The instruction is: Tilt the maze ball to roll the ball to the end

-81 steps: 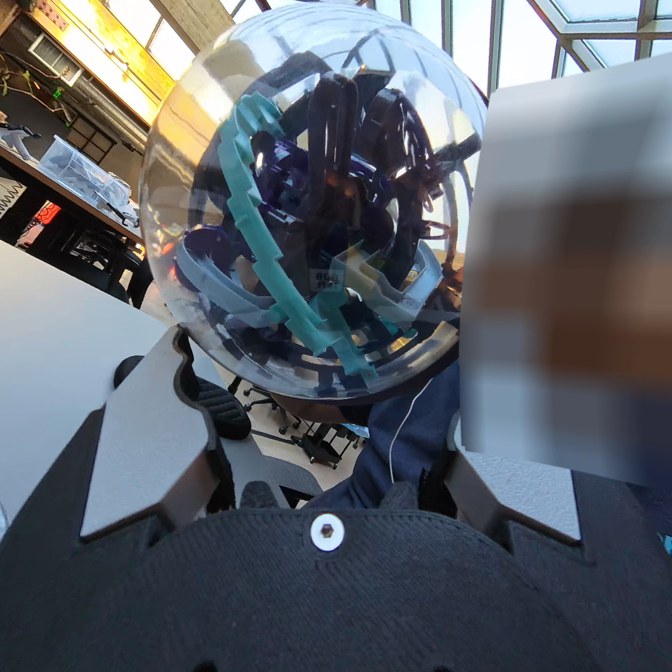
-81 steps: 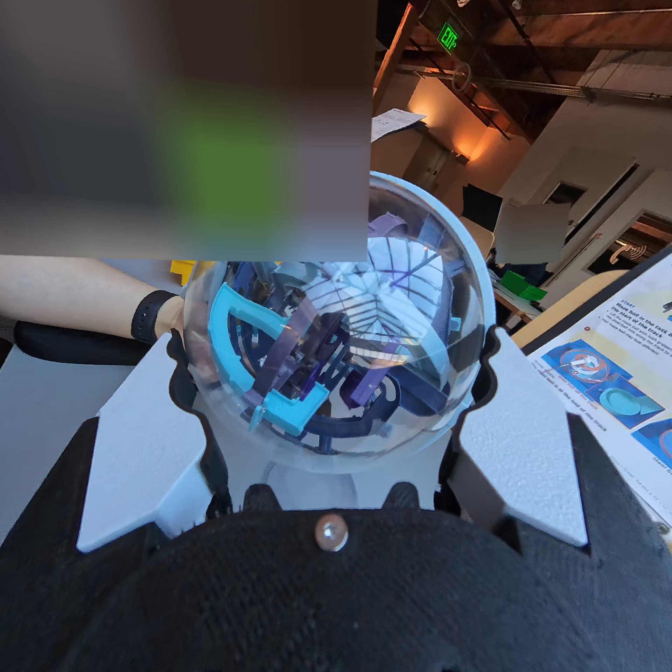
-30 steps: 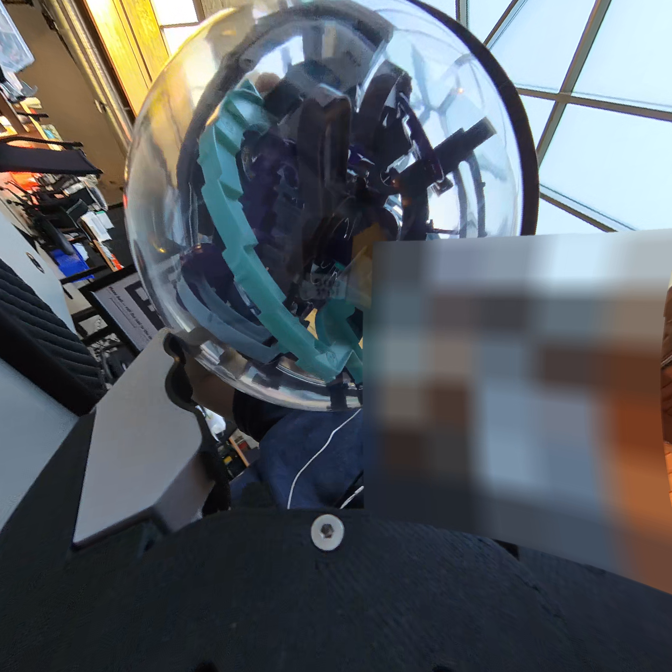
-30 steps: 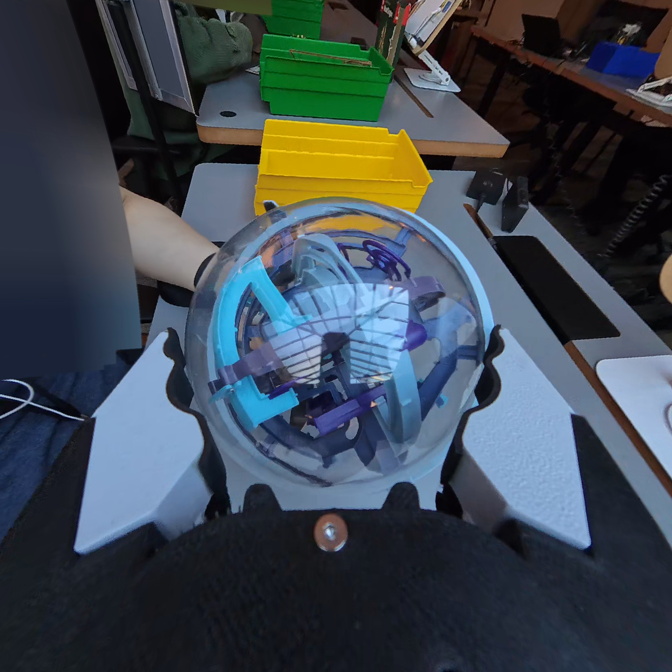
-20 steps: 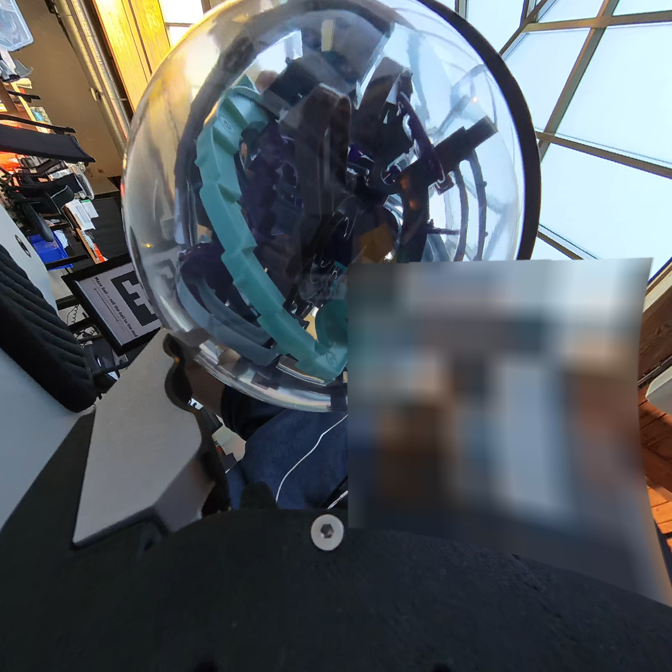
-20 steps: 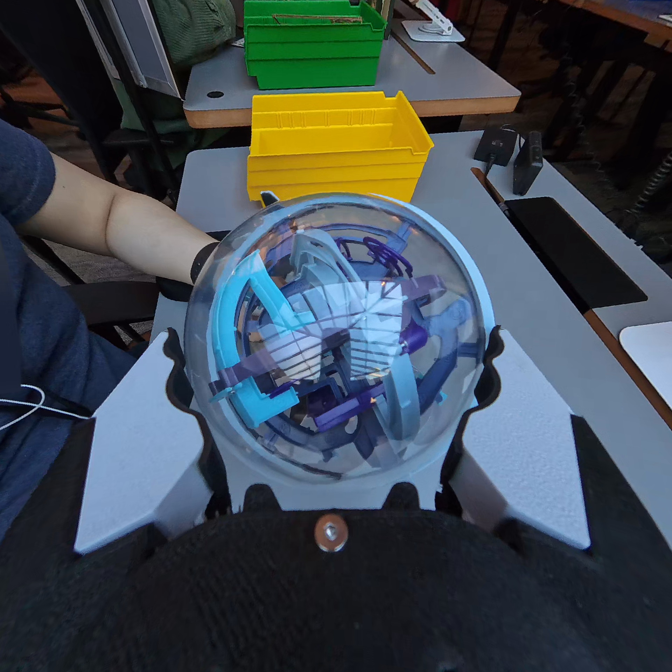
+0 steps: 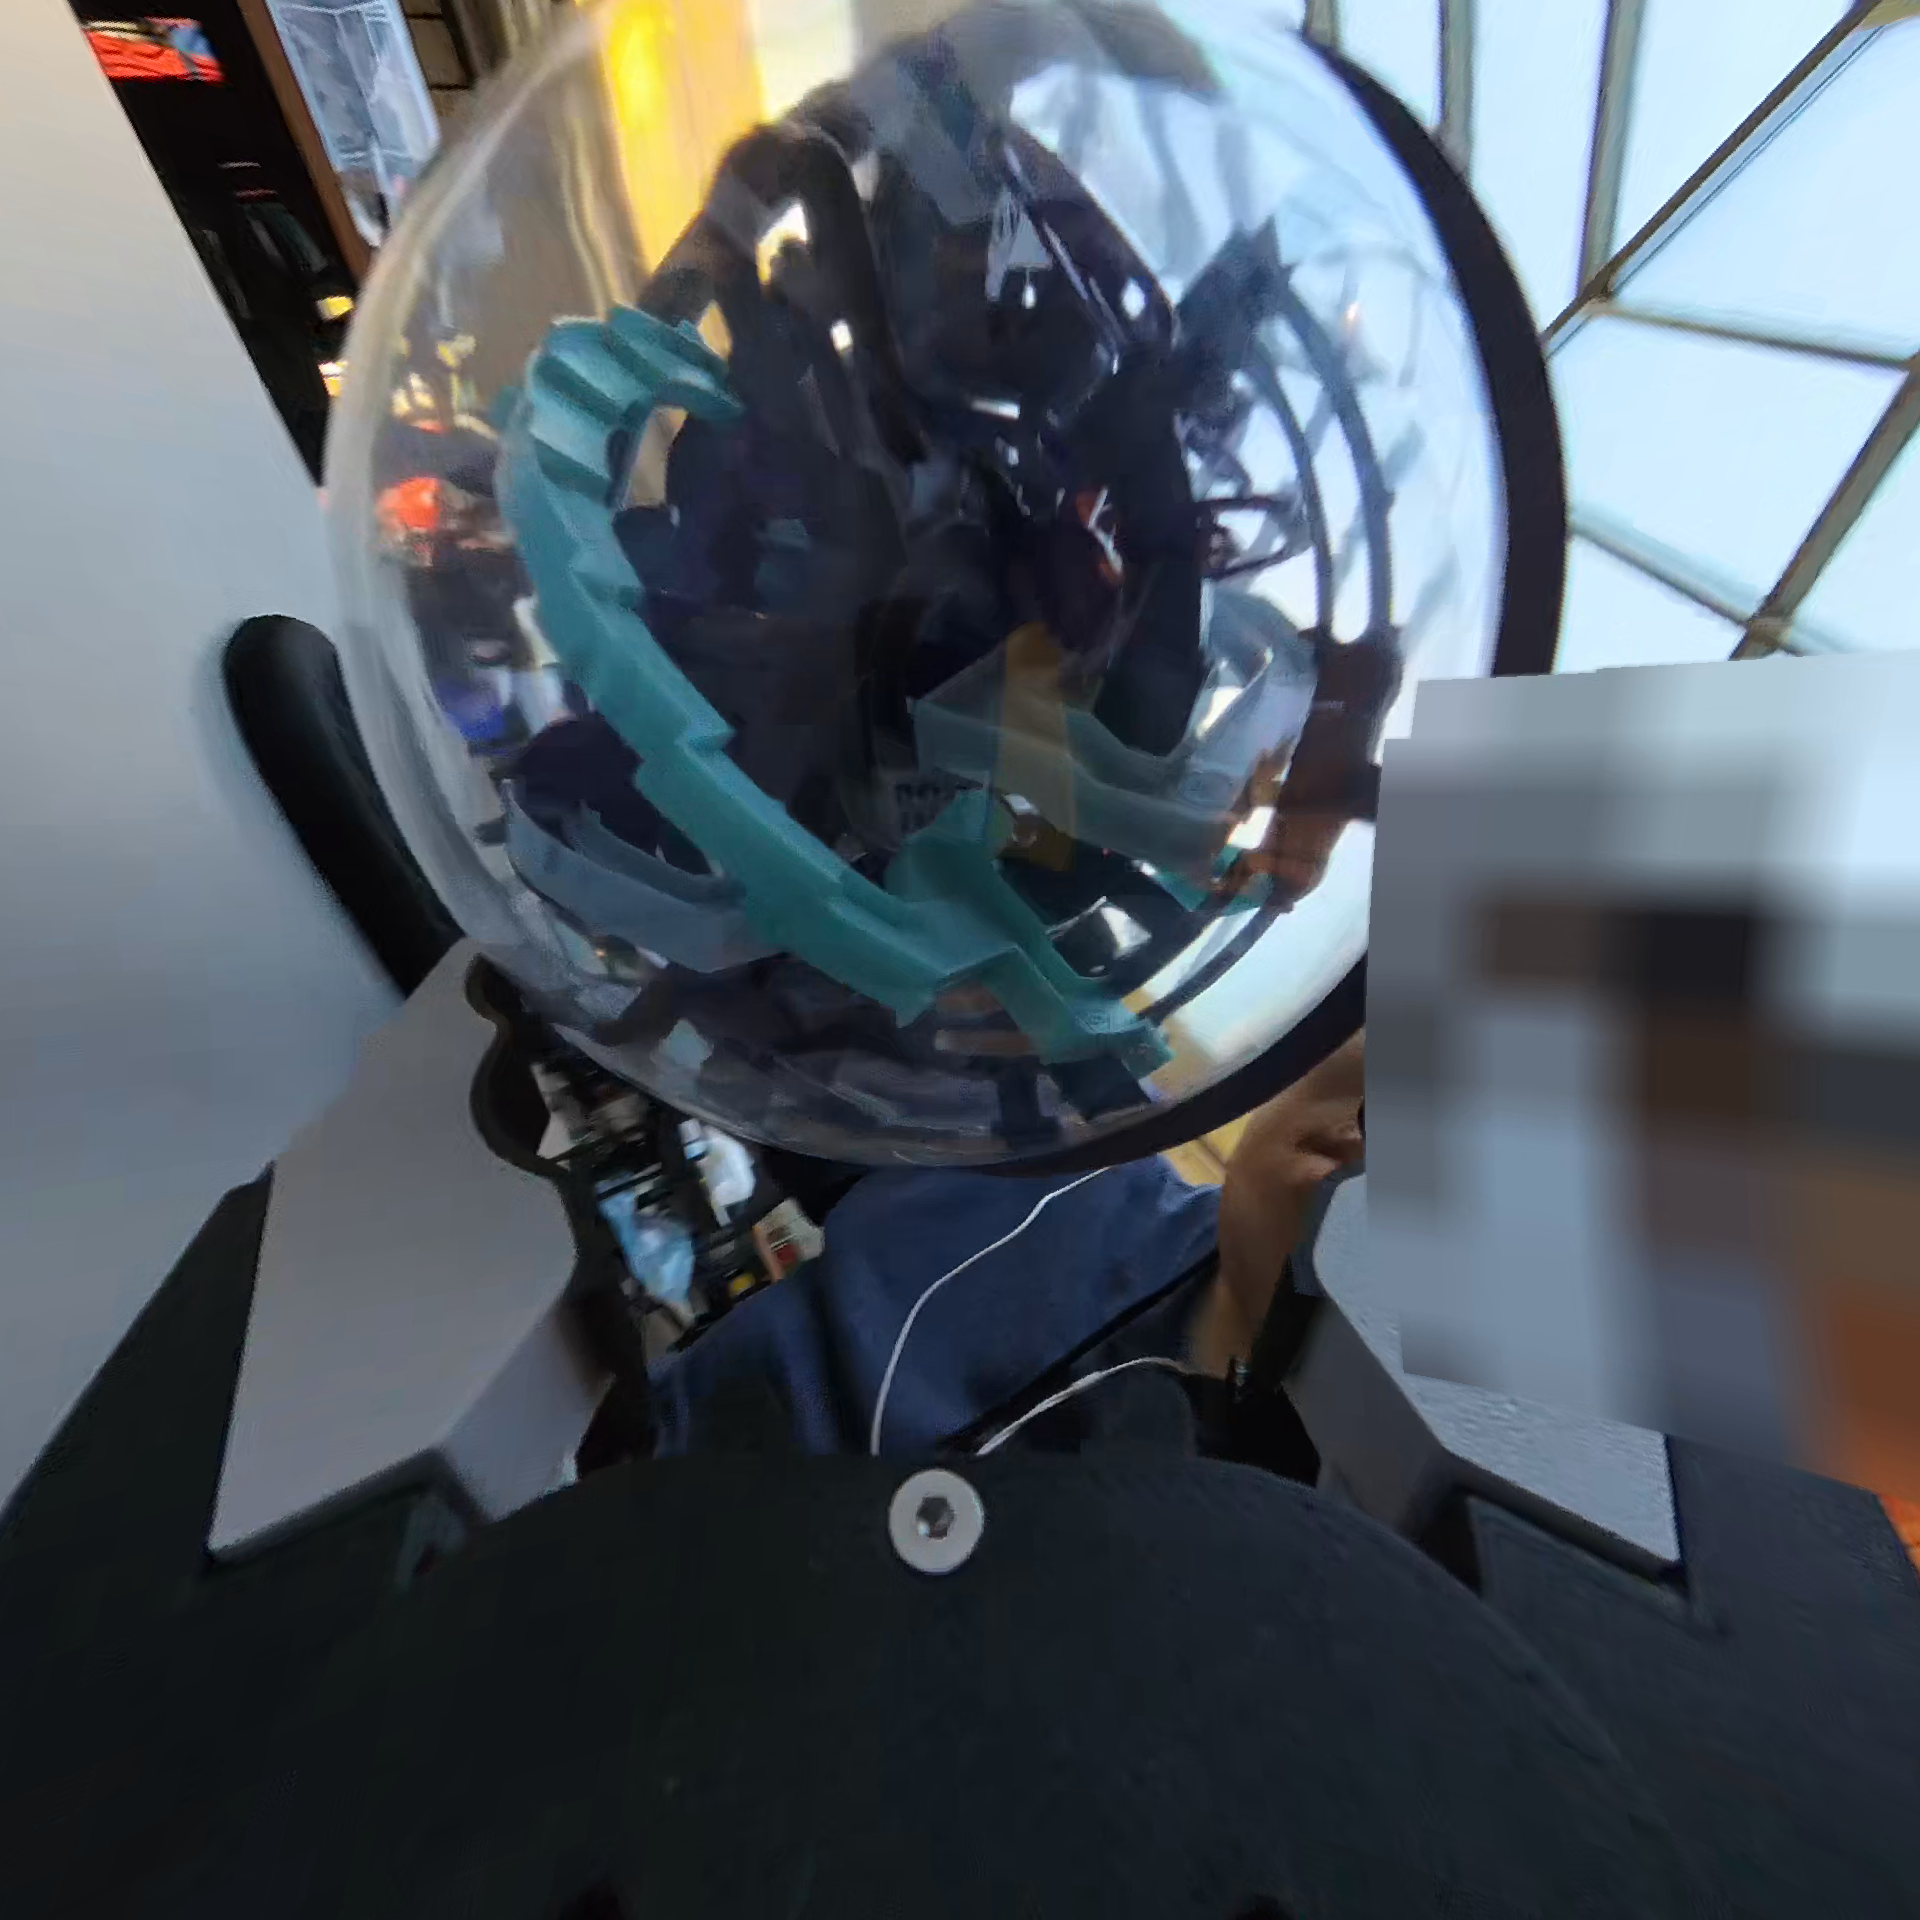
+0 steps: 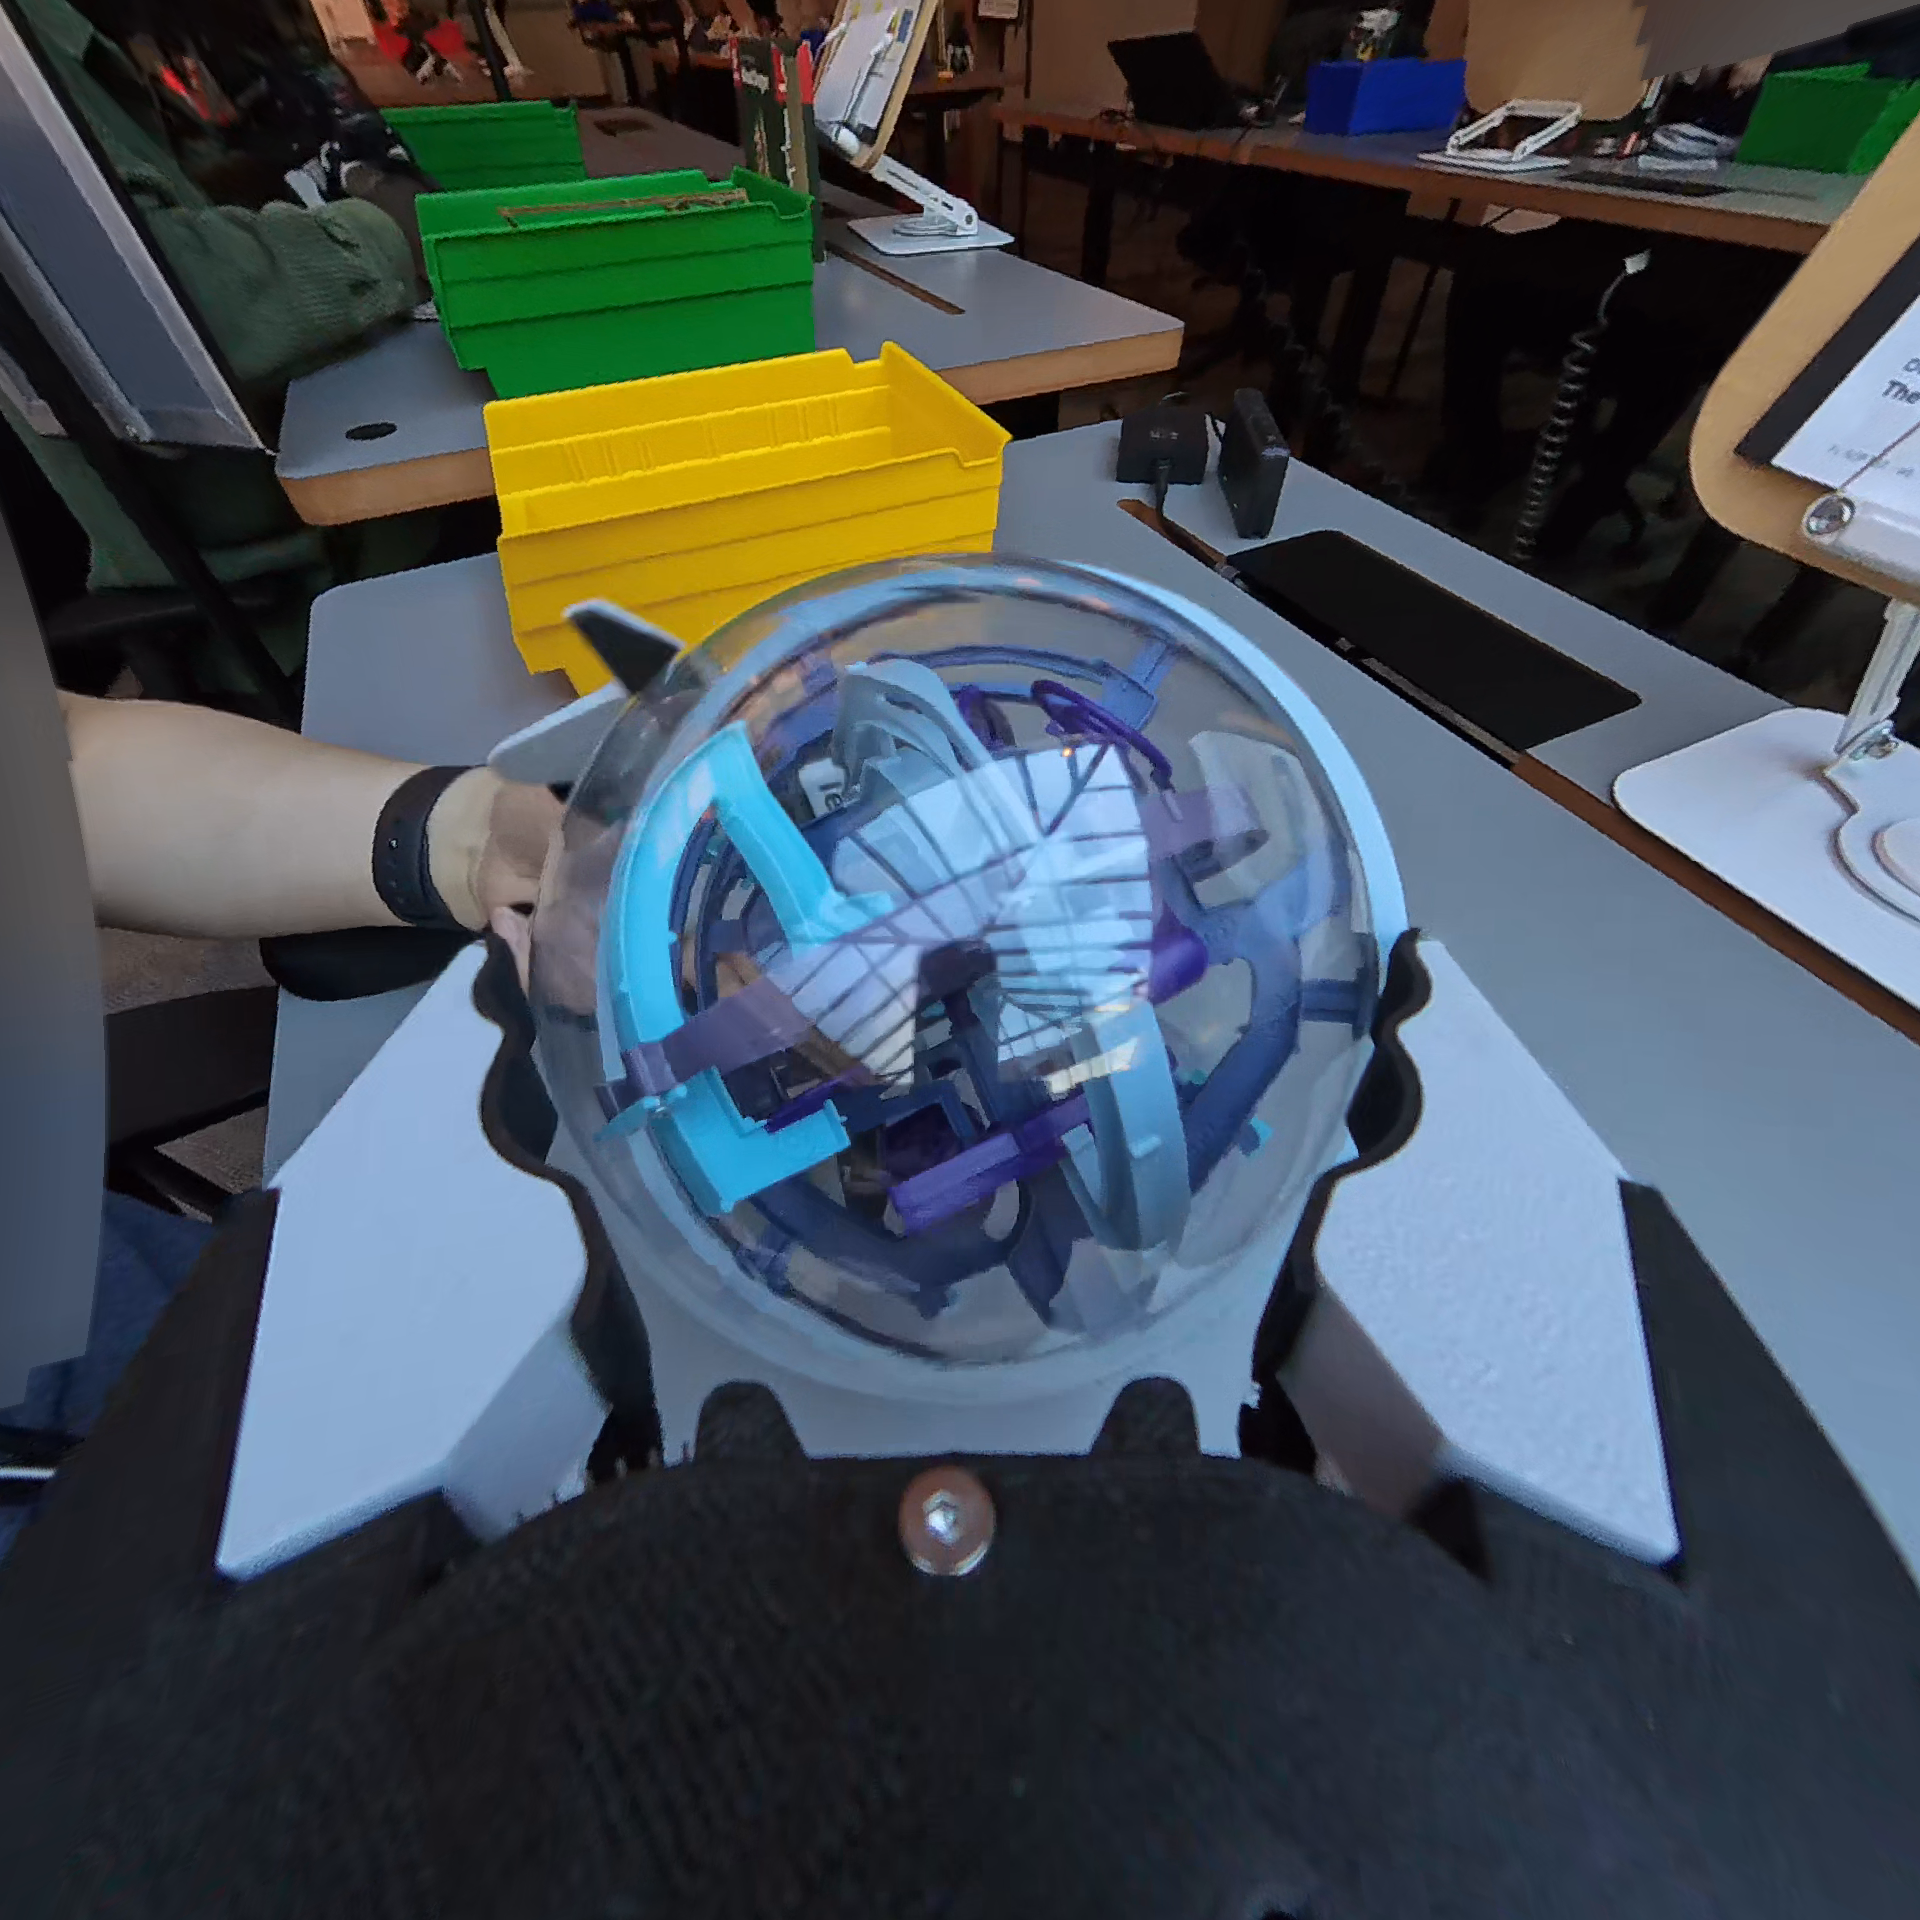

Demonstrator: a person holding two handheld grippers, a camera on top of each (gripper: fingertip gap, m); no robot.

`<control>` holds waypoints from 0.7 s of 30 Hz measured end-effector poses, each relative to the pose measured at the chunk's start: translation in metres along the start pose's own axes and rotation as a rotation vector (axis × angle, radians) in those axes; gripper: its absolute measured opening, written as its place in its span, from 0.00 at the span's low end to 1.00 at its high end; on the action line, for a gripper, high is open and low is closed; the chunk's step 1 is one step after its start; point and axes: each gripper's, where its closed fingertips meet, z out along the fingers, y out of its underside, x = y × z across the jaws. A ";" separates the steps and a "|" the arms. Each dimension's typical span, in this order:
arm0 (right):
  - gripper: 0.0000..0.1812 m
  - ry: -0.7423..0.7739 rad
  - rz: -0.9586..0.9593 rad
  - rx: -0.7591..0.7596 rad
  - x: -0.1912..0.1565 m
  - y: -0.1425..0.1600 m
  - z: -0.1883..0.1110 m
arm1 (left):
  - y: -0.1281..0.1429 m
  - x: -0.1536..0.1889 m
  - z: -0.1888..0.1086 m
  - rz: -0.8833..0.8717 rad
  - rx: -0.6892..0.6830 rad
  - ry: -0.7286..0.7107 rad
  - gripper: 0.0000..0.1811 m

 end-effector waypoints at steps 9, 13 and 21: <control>0.87 0.061 -0.057 -0.033 0.000 0.011 0.002 | 0.003 -0.013 -0.006 0.170 -0.079 -0.170 0.87; 0.85 0.129 -0.123 0.018 -0.004 0.009 0.001 | -0.003 -0.008 -0.011 0.188 -0.055 -0.169 0.86; 0.82 0.262 -0.178 0.091 -0.009 0.008 -0.004 | -0.018 -0.002 -0.018 0.206 0.065 -0.161 0.86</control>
